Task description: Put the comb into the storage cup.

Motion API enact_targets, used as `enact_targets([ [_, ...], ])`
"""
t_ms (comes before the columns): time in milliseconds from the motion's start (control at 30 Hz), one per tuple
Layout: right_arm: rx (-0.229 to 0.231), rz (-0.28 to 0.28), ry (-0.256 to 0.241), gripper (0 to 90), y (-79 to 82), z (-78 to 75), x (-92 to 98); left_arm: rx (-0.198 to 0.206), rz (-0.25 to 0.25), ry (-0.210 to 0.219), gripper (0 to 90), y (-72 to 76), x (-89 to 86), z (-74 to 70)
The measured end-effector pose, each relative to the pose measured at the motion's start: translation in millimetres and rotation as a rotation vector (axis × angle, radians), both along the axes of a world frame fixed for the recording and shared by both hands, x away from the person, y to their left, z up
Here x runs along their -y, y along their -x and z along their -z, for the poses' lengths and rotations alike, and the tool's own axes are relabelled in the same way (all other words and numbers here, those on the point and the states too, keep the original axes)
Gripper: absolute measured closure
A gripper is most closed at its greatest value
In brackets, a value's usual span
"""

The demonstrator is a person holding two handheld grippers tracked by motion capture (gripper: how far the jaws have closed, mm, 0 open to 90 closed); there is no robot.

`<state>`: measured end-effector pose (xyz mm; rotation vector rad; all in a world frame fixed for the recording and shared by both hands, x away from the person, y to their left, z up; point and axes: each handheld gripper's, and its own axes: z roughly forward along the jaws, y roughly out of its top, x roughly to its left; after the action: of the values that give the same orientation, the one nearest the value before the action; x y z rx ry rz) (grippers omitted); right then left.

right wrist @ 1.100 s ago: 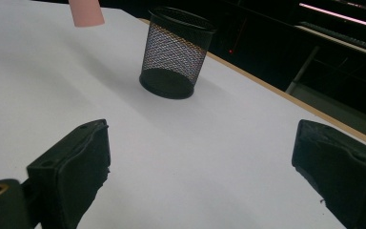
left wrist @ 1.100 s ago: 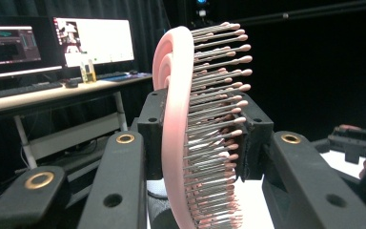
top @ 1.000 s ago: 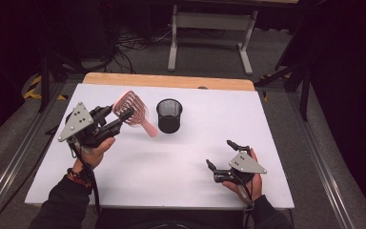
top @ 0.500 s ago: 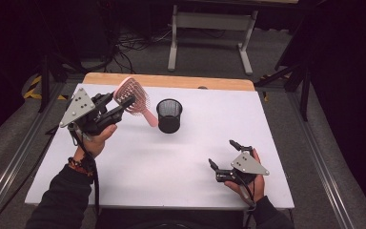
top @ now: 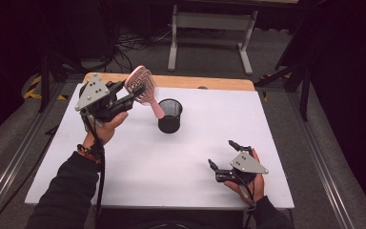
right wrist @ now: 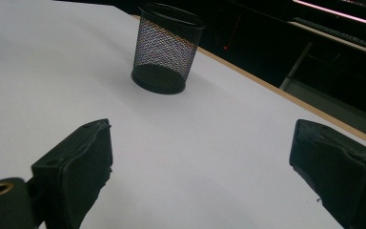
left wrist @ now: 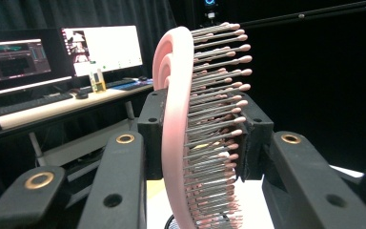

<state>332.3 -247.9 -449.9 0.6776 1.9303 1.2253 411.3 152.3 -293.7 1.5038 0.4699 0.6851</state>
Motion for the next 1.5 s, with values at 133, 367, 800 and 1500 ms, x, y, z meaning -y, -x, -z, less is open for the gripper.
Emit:
enact_targets([
  [133,-0.029,-0.011,-0.043,8.3,-1.4,-0.2,1.7,-0.002,0.004,0.011,63.1,-6.1,5.1,-2.4],
  [367,-0.037,-0.01,-0.059,8.4,-2.1,0.6,3.3,-0.017,-0.002,0.013,63.1,-20.7,14.6,-3.0],
  [800,-0.029,-0.009,-0.04,8.4,-1.4,0.8,1.7,-0.073,-0.062,0.0,63.1,-49.4,33.8,7.7],
  [1500,-0.046,-0.041,-0.04,9.3,-2.2,2.8,-2.1,-0.174,-0.065,-0.023,63.0,-77.3,60.5,47.4],
])
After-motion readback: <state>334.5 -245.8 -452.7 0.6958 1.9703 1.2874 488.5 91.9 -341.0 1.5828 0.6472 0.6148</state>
